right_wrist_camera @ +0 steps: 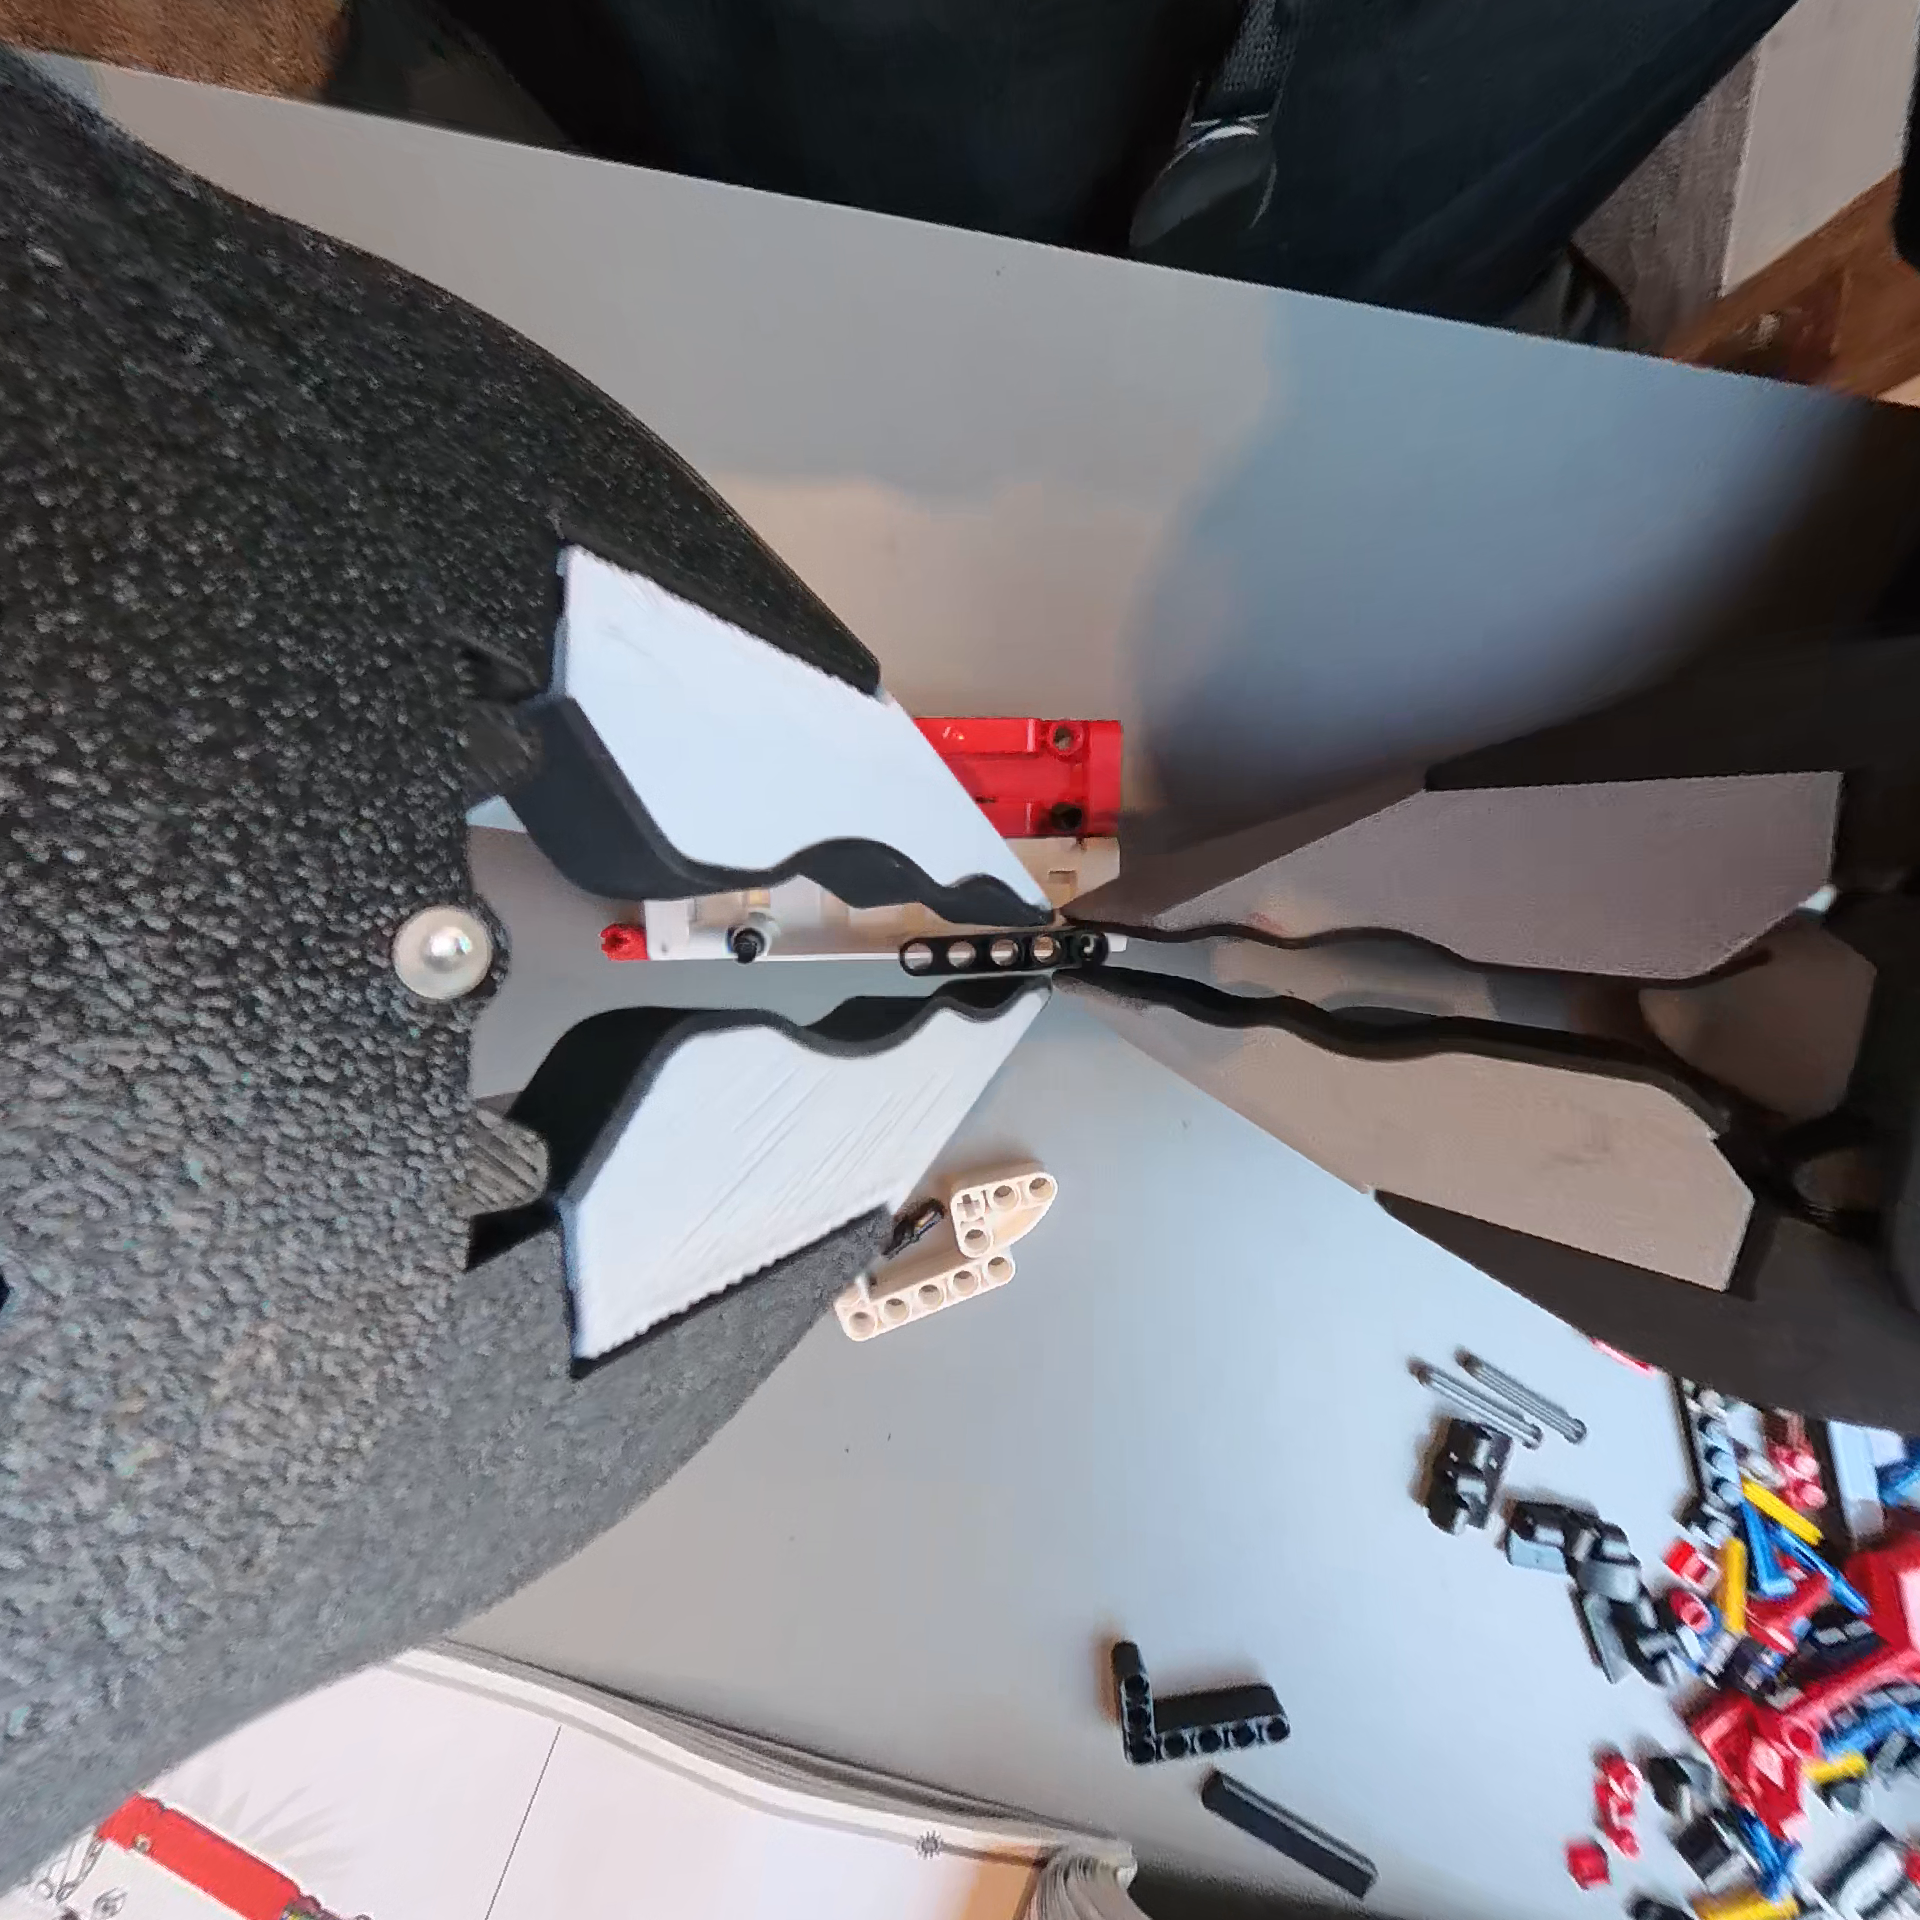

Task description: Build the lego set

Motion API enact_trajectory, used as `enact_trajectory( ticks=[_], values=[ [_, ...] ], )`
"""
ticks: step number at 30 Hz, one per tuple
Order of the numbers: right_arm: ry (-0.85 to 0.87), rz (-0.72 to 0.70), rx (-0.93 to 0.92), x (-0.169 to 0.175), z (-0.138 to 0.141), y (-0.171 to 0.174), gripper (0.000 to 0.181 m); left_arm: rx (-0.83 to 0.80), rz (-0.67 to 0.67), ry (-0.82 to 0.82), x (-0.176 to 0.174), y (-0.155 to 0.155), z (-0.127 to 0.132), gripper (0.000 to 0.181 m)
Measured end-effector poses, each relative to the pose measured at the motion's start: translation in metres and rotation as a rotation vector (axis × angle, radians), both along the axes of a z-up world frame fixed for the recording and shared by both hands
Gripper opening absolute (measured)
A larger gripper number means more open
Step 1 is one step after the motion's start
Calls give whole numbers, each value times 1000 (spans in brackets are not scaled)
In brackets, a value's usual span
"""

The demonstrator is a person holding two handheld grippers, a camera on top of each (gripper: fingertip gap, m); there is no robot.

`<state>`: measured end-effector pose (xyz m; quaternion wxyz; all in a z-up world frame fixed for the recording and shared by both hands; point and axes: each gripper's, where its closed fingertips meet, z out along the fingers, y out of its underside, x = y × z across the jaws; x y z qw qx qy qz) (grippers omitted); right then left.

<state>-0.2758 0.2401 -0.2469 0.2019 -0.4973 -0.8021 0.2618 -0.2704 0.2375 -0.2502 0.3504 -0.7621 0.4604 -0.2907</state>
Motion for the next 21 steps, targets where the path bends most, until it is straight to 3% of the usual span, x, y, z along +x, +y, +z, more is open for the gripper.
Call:
enact_trajectory(
  ticks=[21],
  values=[
    [46,13,-22,-2,1,-4,6,35,-5,29,1,-1,-2,3]
  ],
)
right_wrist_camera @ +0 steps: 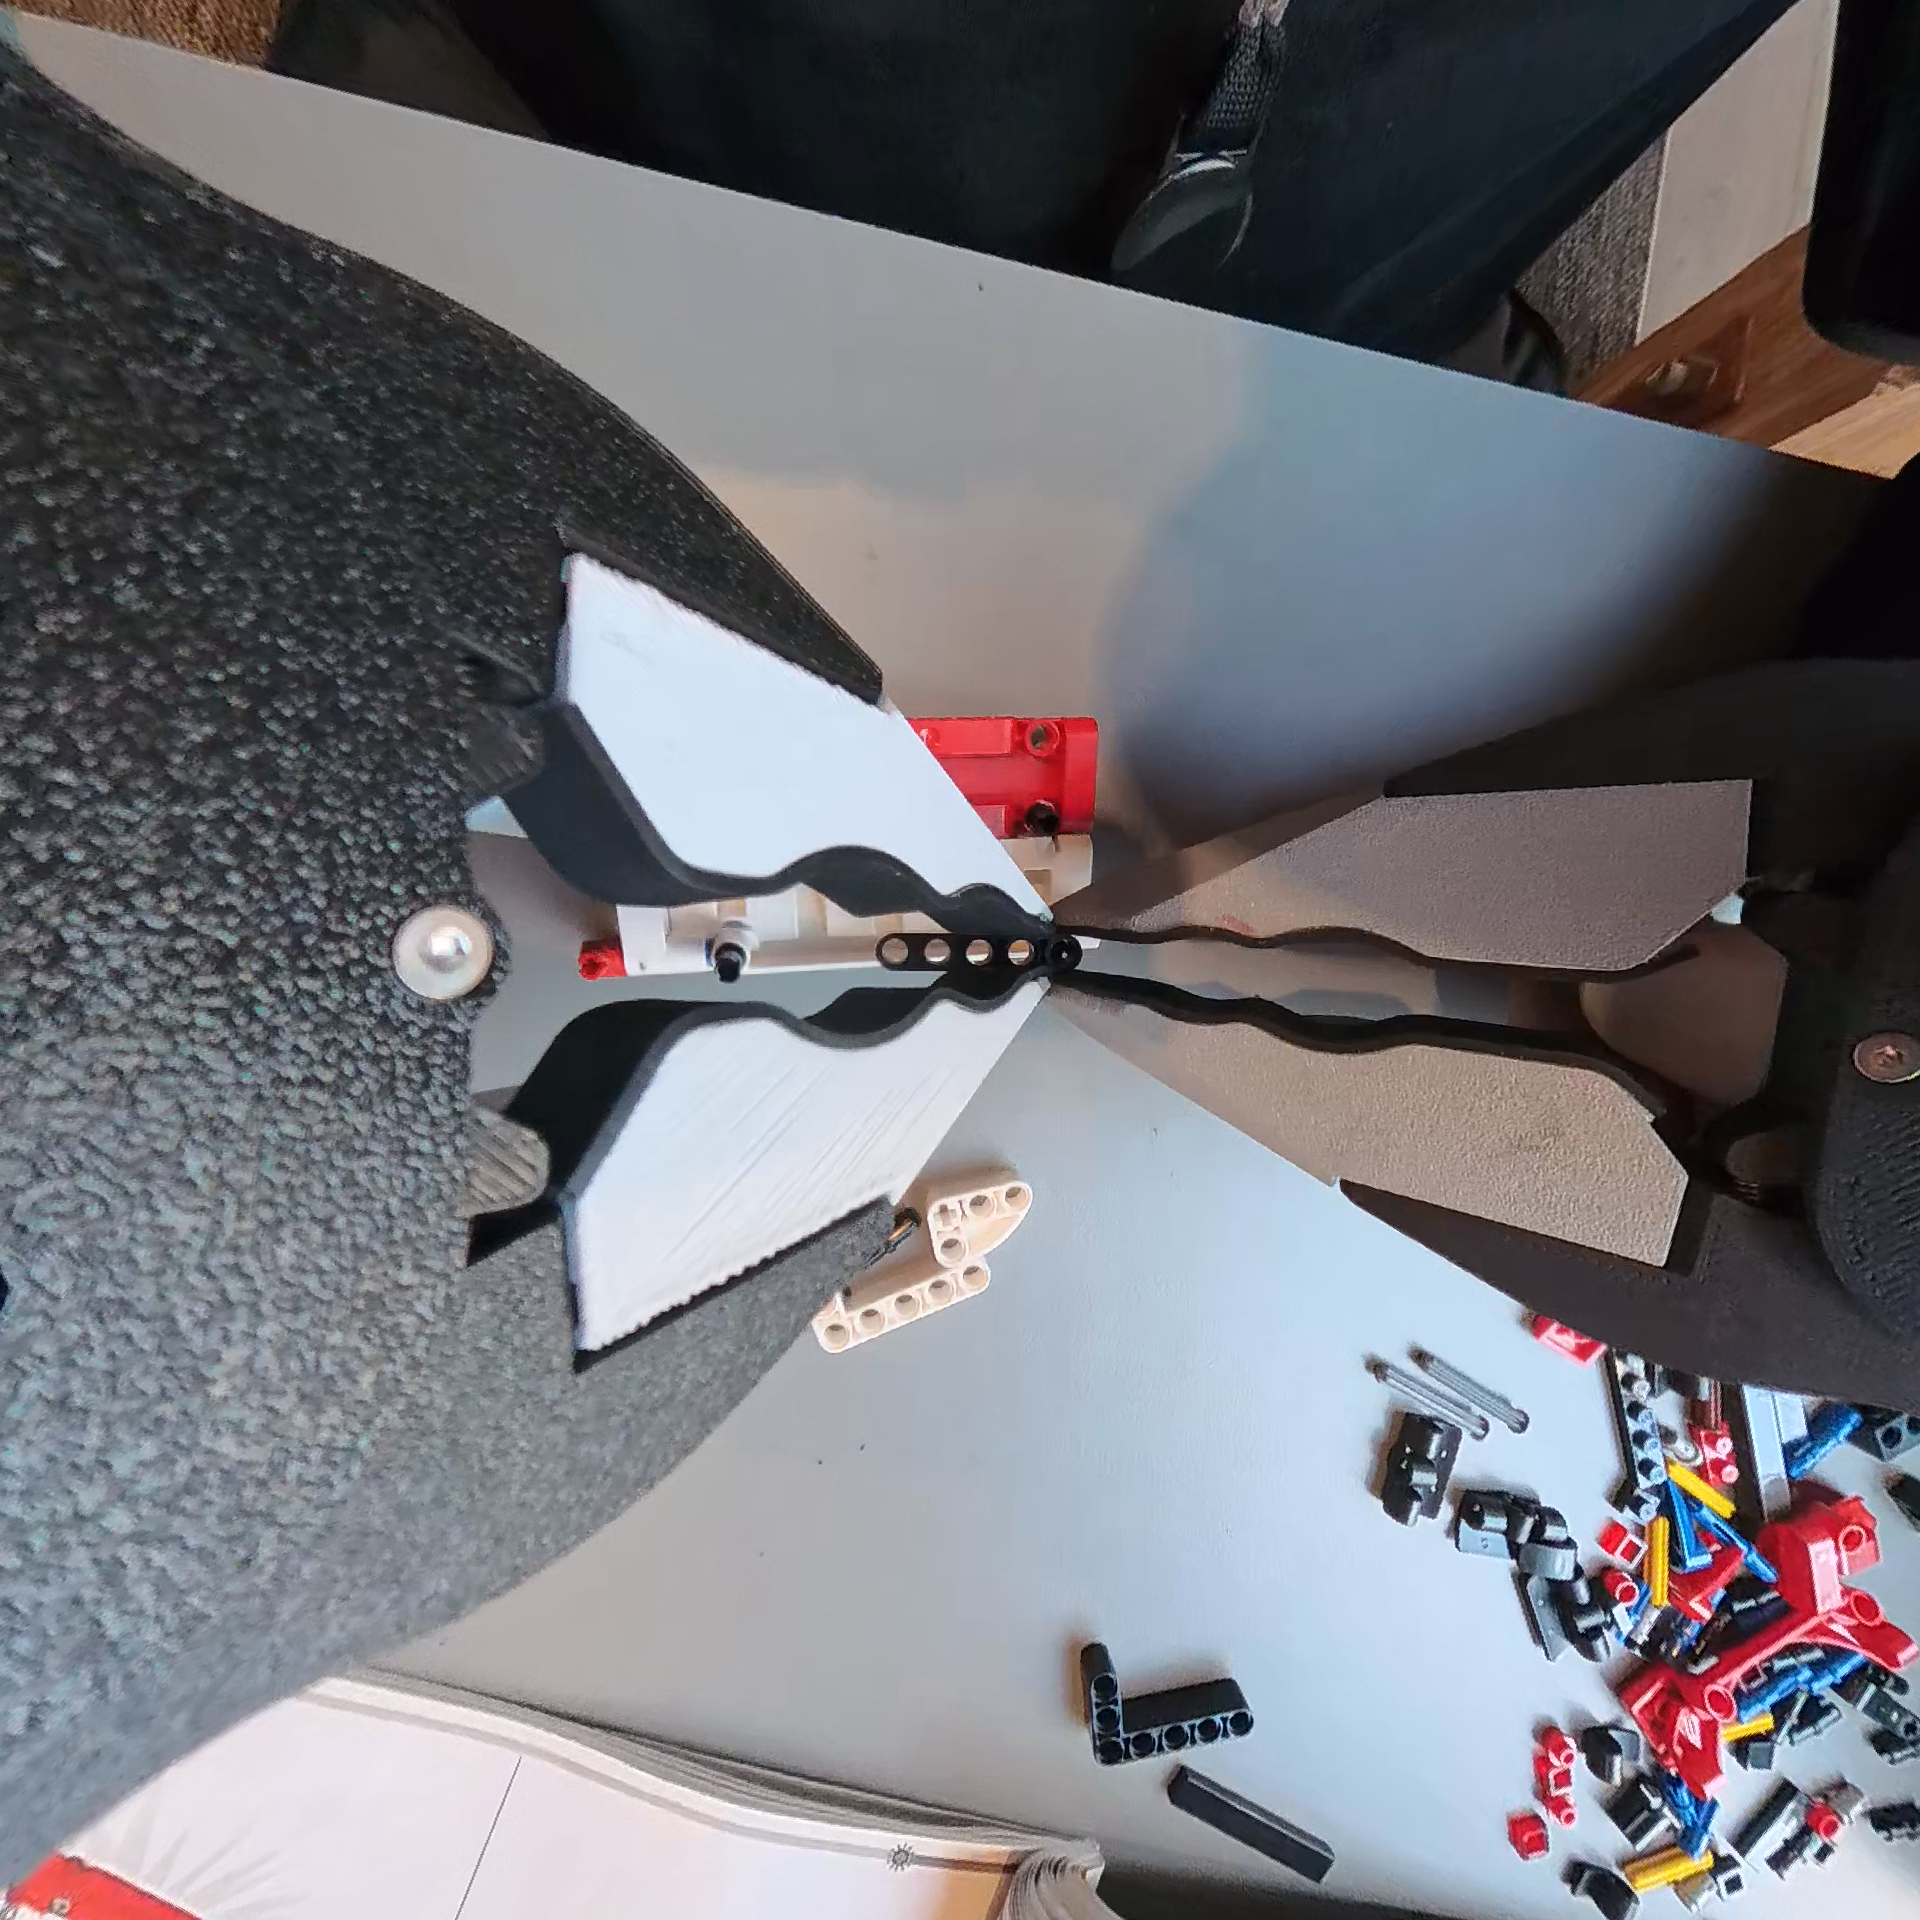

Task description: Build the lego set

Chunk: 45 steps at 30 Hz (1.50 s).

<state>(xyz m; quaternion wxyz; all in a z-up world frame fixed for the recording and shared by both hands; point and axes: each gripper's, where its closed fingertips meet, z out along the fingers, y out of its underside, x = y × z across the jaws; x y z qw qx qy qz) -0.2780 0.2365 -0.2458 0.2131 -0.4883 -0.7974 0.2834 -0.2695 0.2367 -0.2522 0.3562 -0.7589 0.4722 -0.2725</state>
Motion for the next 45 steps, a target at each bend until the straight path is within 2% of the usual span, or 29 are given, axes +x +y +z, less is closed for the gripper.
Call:
enact_trajectory(
  ticks=[4,10,16,20,23,29,35,45],
  values=[
    [3,7,3,3,2,-4,0,-57,28,-30,-2,-5,1,5],
    [22,-42,7,5,4,1,5,-49,49,-29,-7,-5,1,0],
    [46,-84,-18,3,1,0,16,-54,68,-26,-12,-7,0,8],
    [48,-80,-32,-3,-4,-1,9,-78,79,5,-14,-7,-6,16],
    [55,-89,-51,-3,-4,0,8,-89,73,46,-11,-8,-12,12],
    [49,-76,-26,1,-2,0,8,-131,61,28,-6,-6,-13,4],
    [8,-46,9,3,4,3,8,-92,40,43,-5,0,-12,4],
    [-136,32,149,1,-1,6,8,-28,33,70,-2,3,-12,4]
  ],
)
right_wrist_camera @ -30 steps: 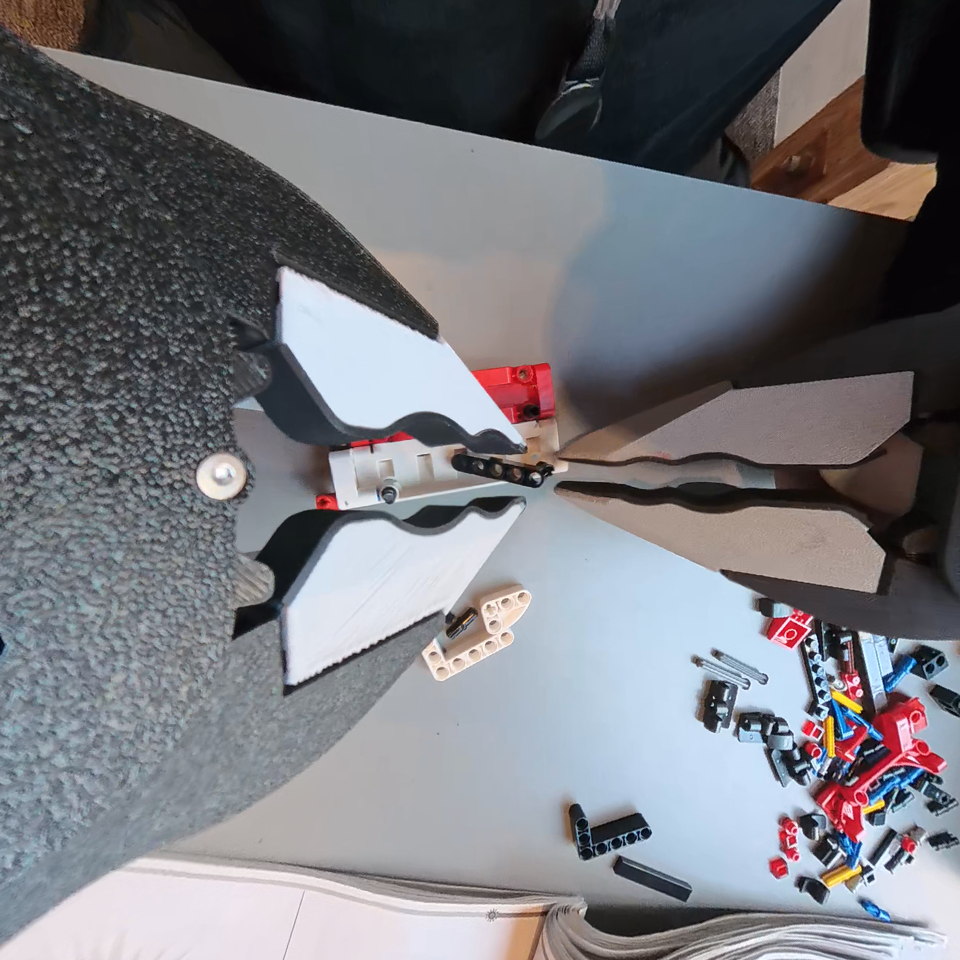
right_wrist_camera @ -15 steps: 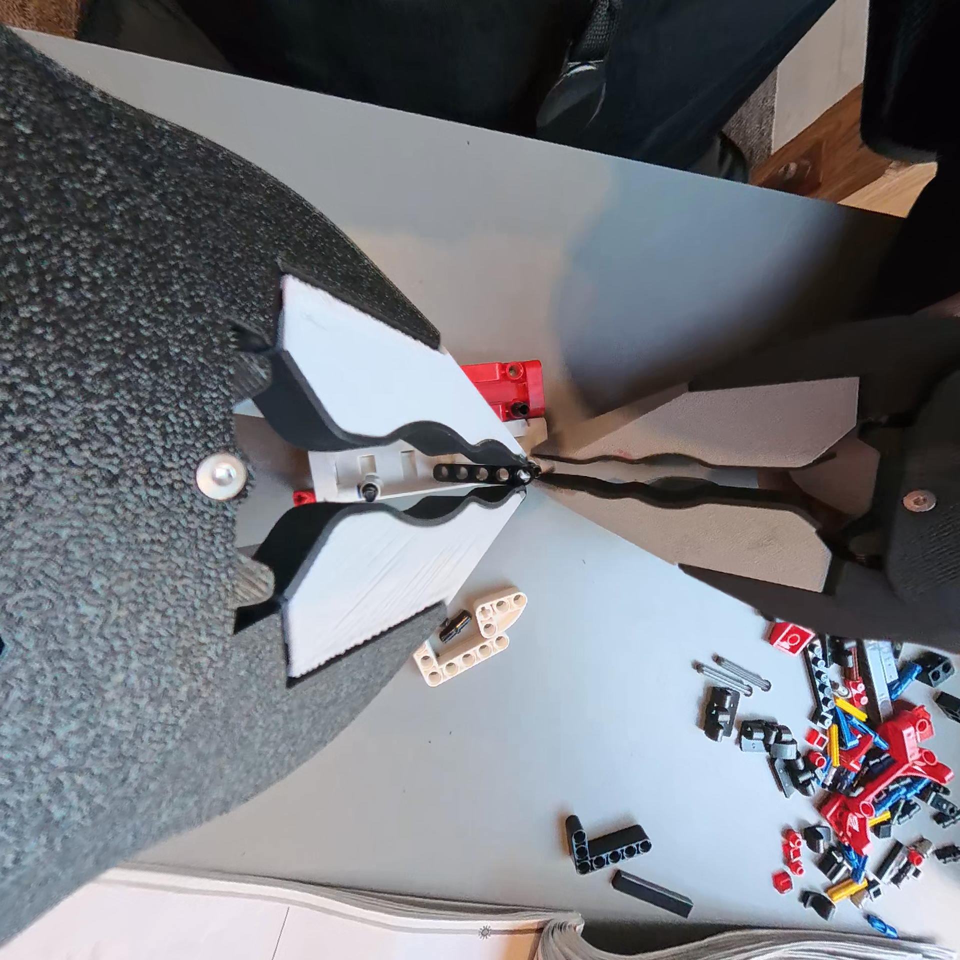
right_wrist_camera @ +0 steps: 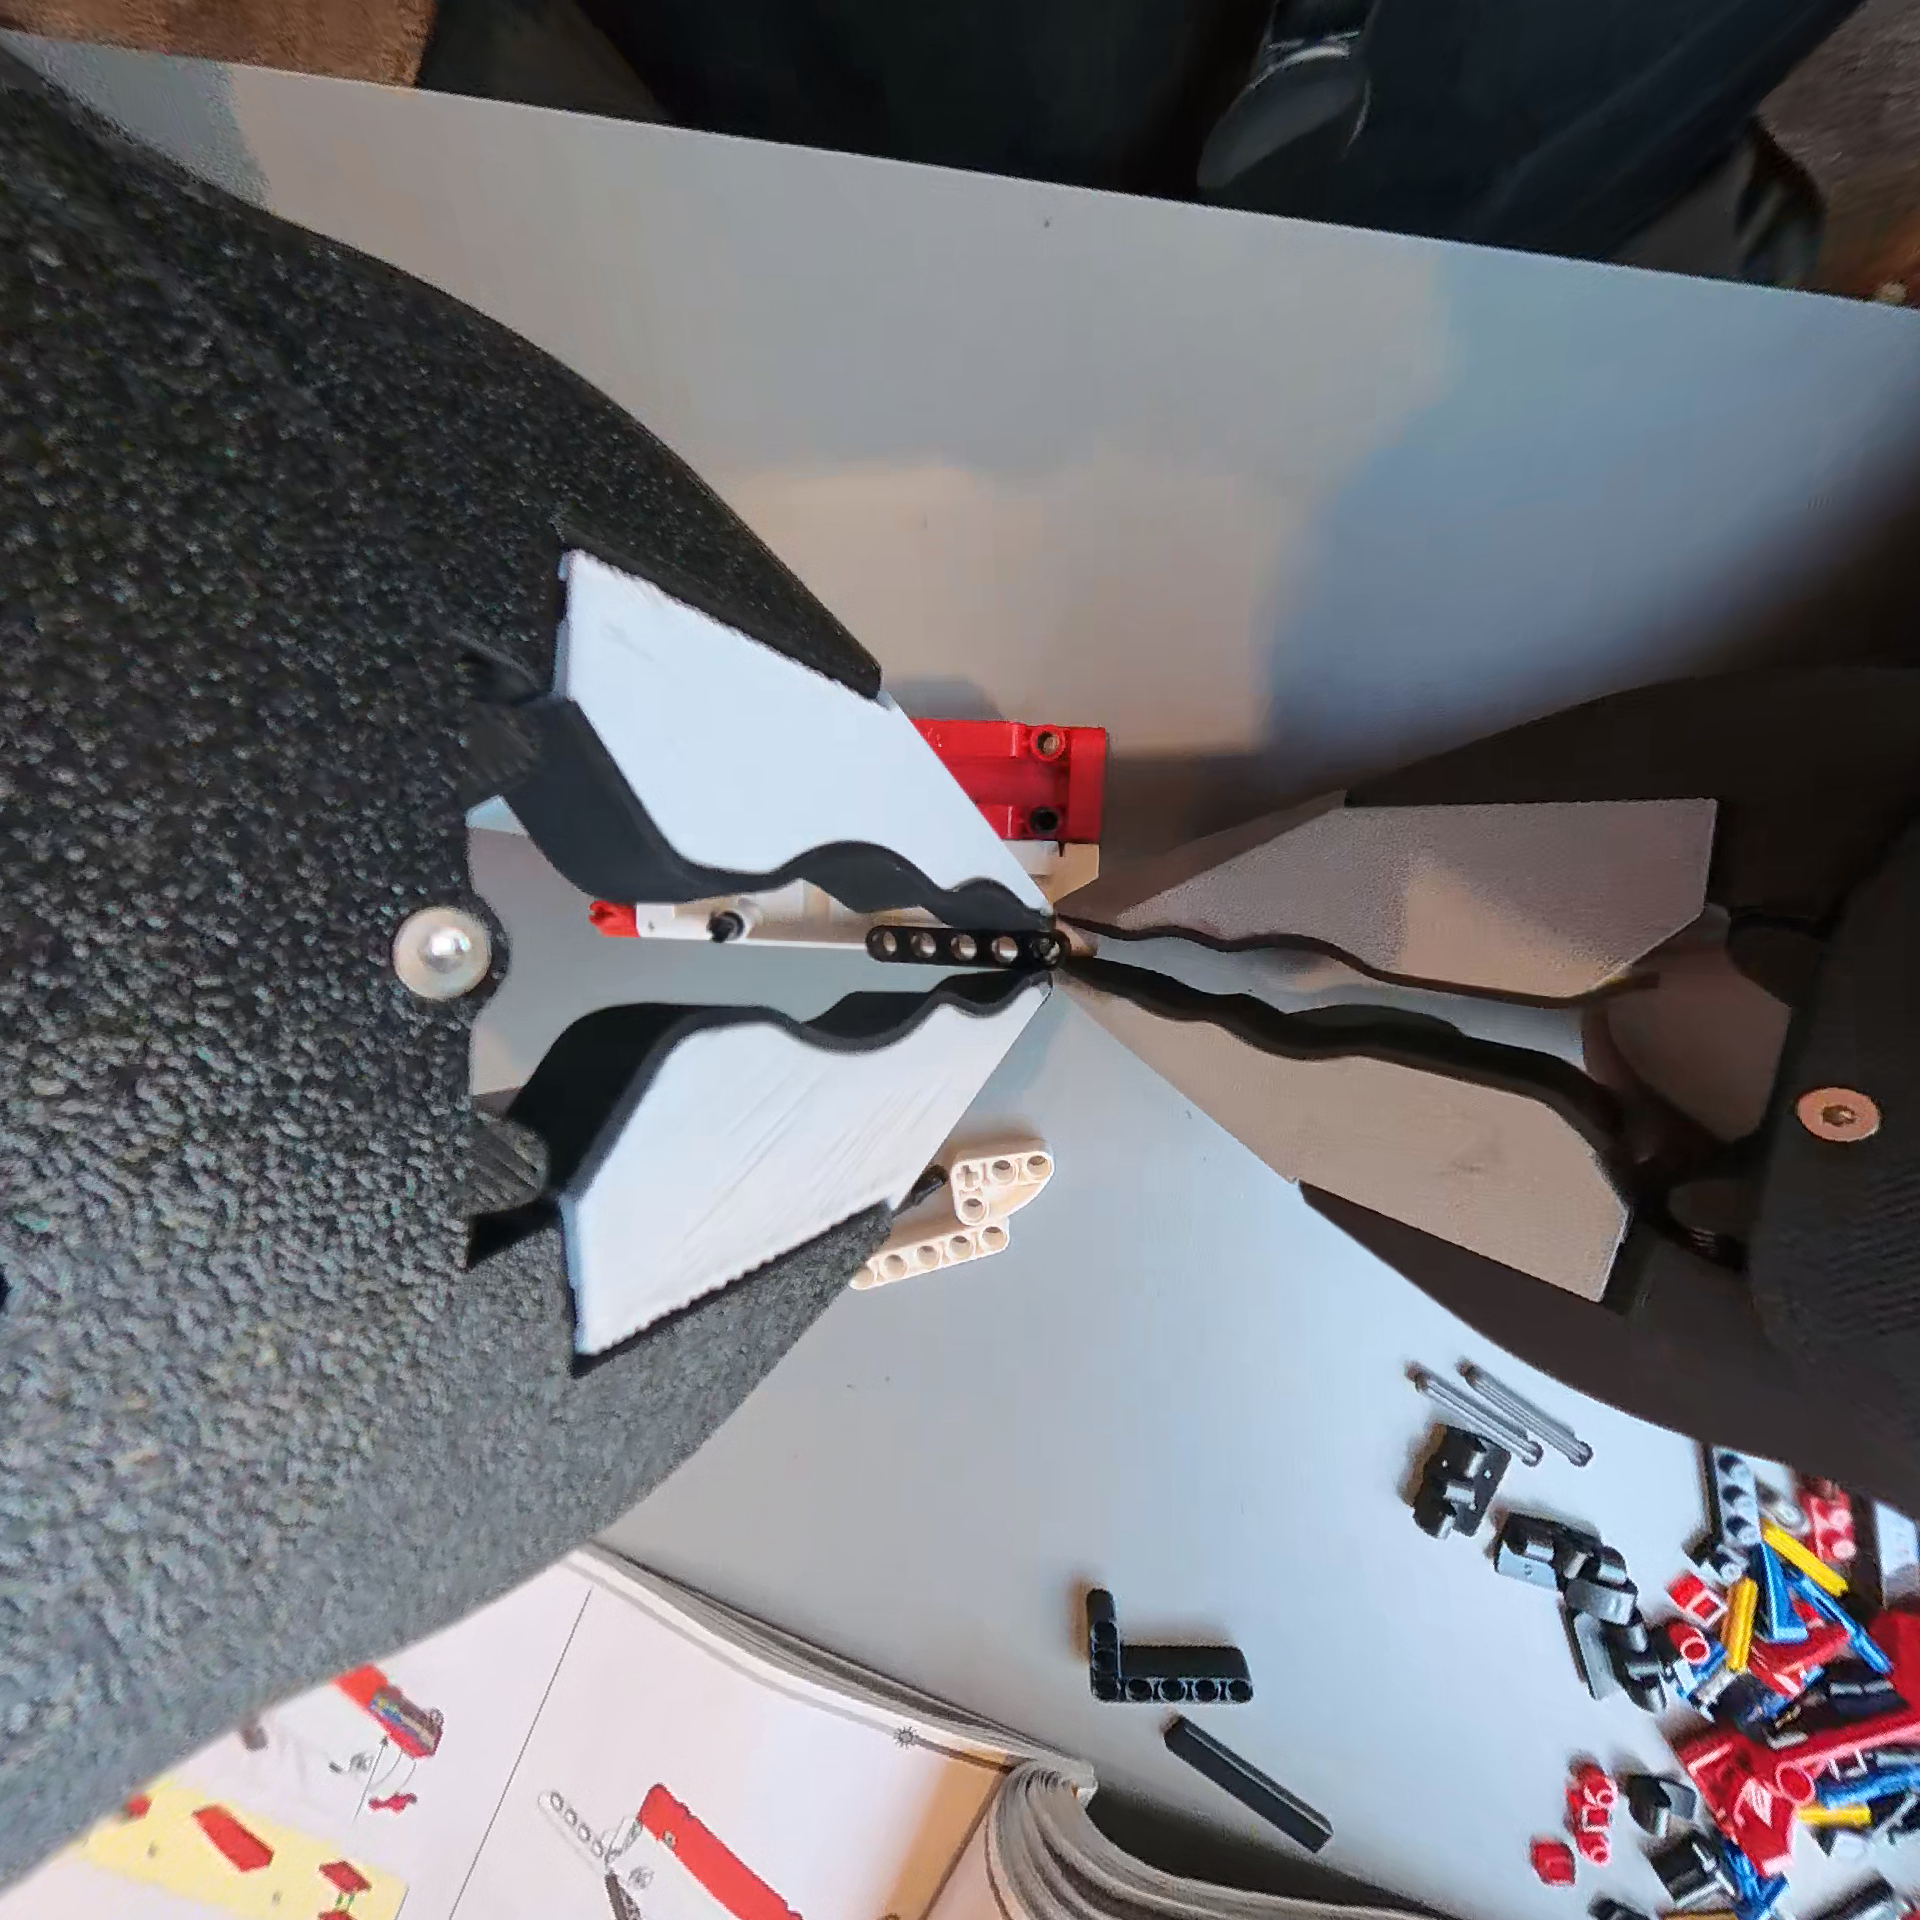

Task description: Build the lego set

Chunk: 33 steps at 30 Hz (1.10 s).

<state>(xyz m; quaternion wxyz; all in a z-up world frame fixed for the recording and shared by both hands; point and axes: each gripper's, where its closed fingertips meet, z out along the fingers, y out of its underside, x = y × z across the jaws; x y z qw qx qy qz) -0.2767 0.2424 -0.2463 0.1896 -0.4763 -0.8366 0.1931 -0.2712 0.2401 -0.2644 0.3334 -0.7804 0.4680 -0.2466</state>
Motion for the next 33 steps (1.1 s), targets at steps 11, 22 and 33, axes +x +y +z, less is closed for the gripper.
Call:
enact_trajectory(
  ticks=[11,22,33],
  values=[
    [-166,74,39,2,-1,0,7,17,-4,8,1,0,0,4],
    [-201,42,38,4,-2,1,7,30,2,10,0,1,1,4],
    [-239,62,38,2,-5,2,7,53,2,34,0,1,0,4]
  ],
)
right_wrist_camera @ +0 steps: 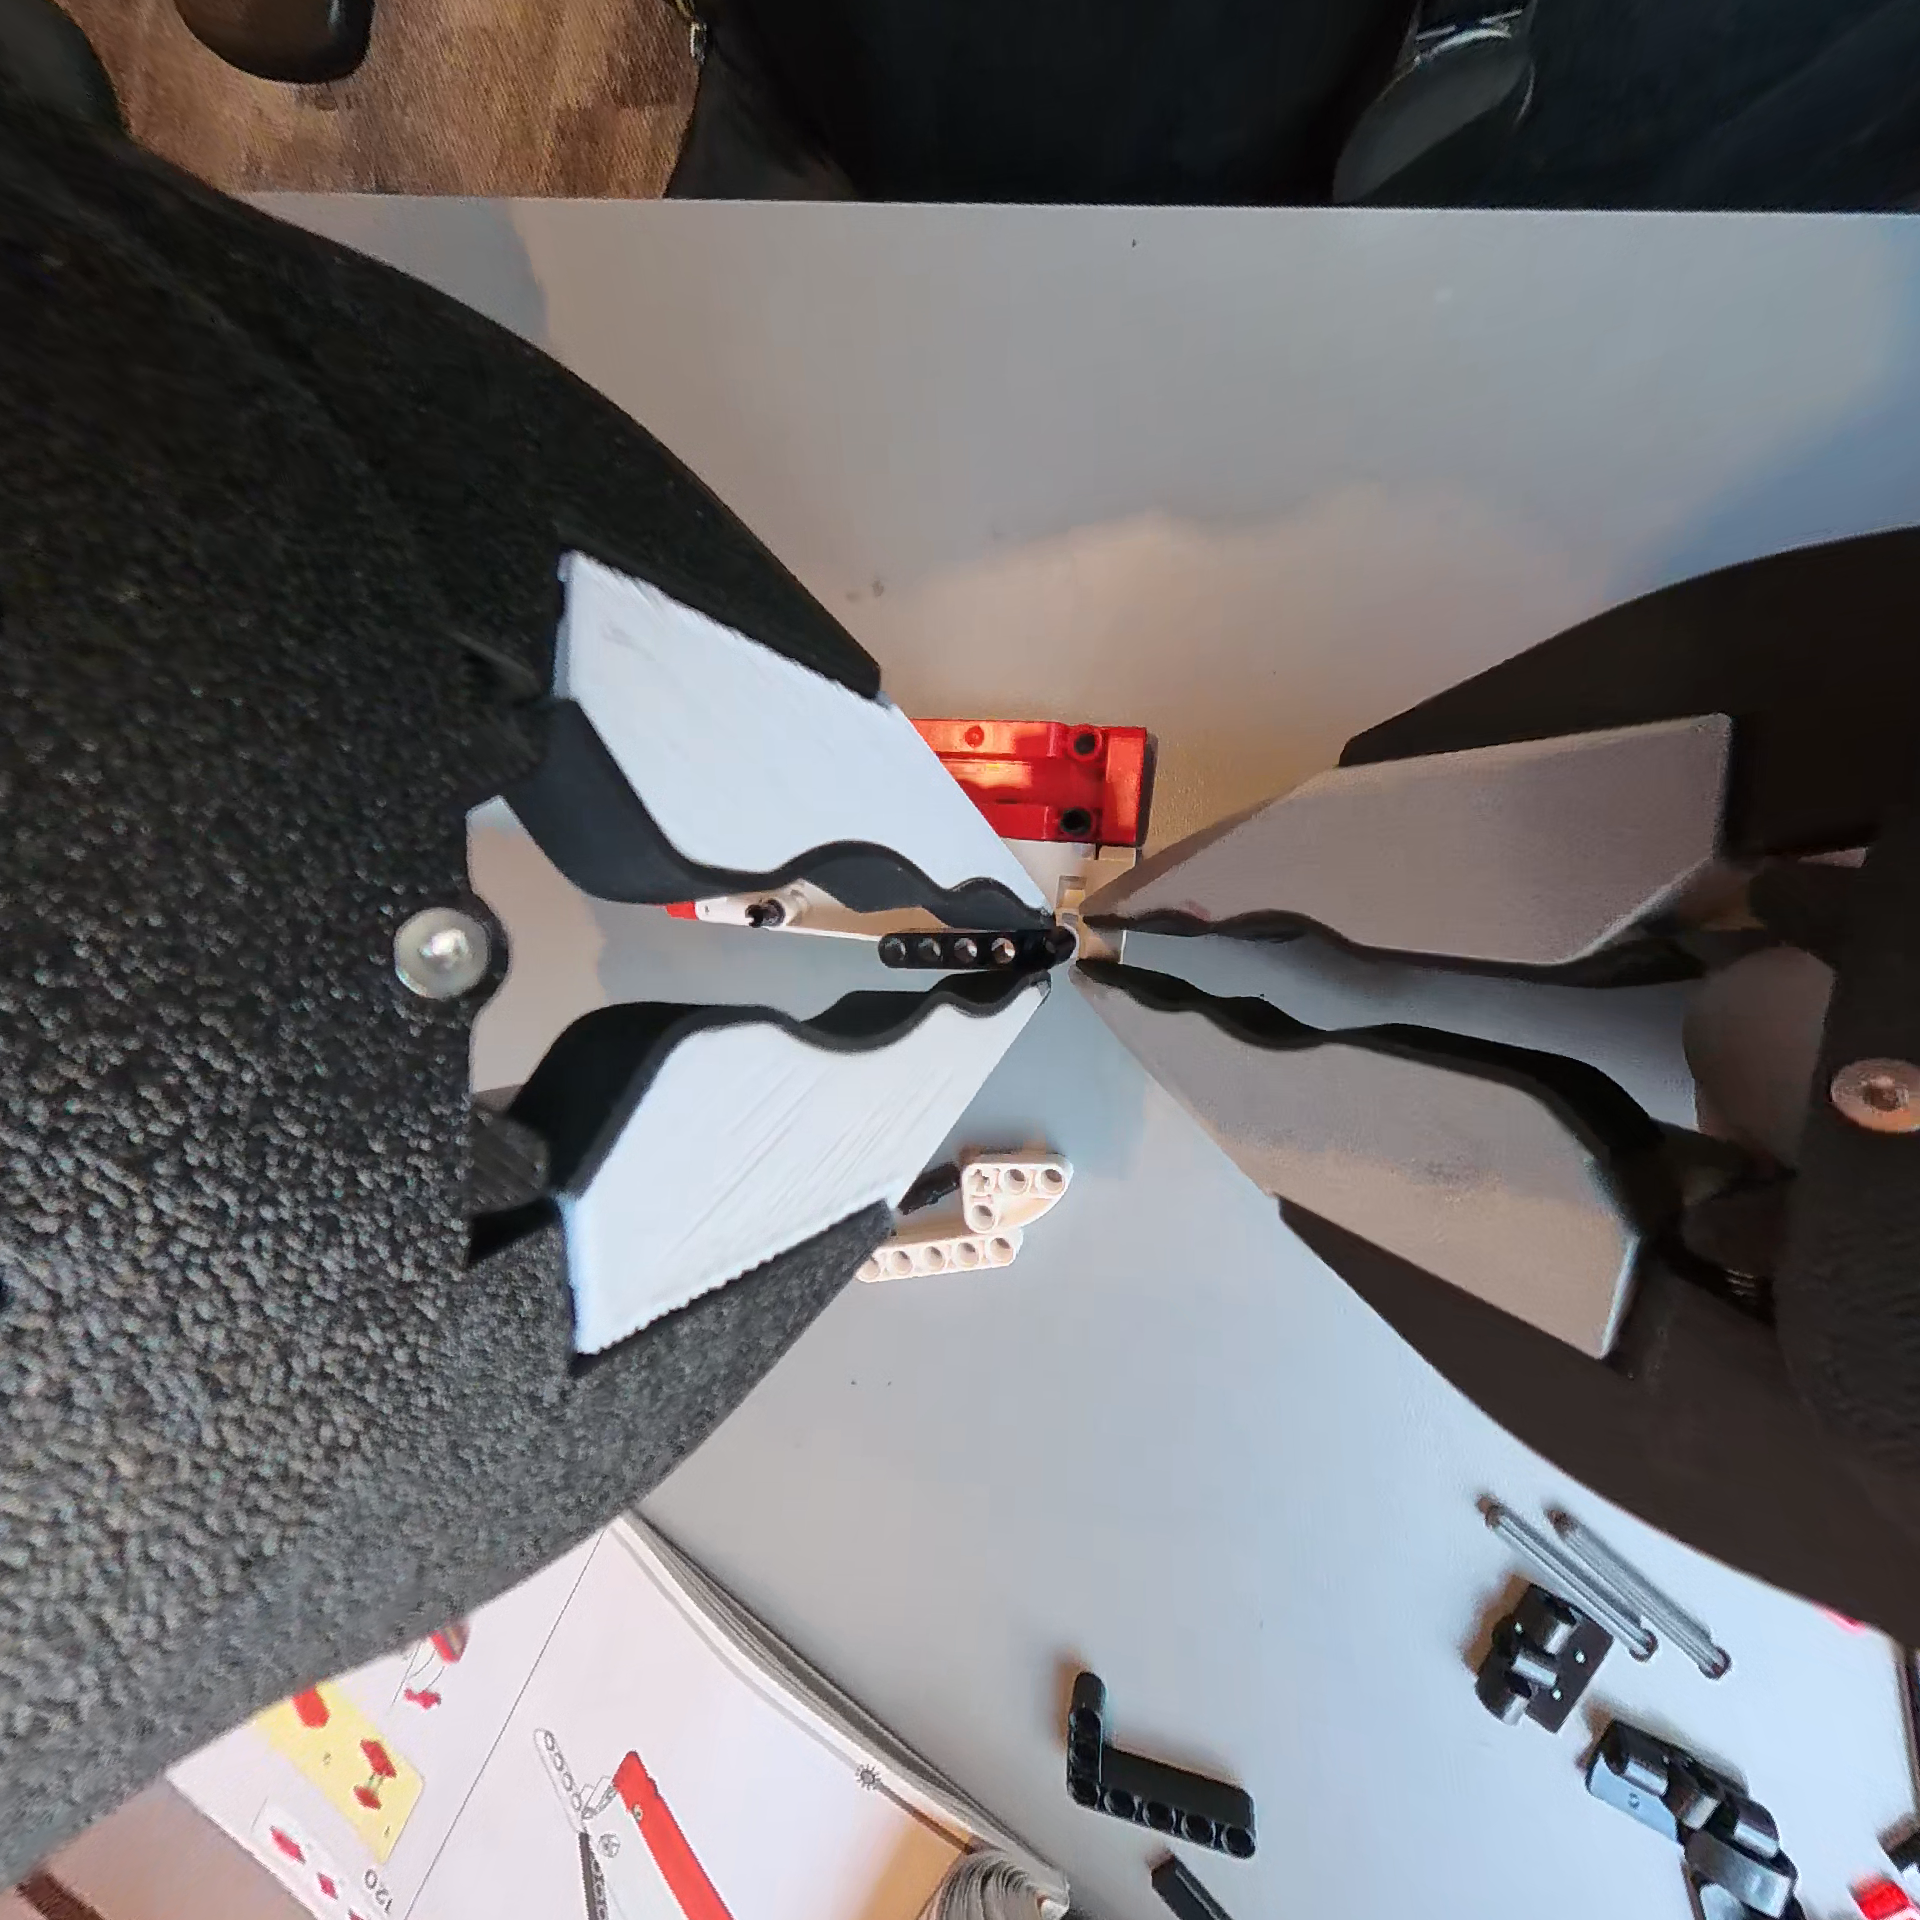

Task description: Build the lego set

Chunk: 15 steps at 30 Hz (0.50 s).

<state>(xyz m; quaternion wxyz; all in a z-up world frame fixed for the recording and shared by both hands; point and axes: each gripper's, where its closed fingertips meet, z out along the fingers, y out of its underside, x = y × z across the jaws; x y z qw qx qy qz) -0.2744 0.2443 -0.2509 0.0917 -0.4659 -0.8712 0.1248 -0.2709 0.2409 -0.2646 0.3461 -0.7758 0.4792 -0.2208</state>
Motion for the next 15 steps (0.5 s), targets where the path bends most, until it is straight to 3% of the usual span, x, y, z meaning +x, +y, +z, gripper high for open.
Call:
enact_trajectory(
  ticks=[6,15],
  values=[
    [-19,26,-60,0,-4,-4,5,-6,-16,-4,1,-2,0,4],
    [40,-96,-122,0,-8,-3,8,7,-4,-4,2,0,0,4]
  ],
)
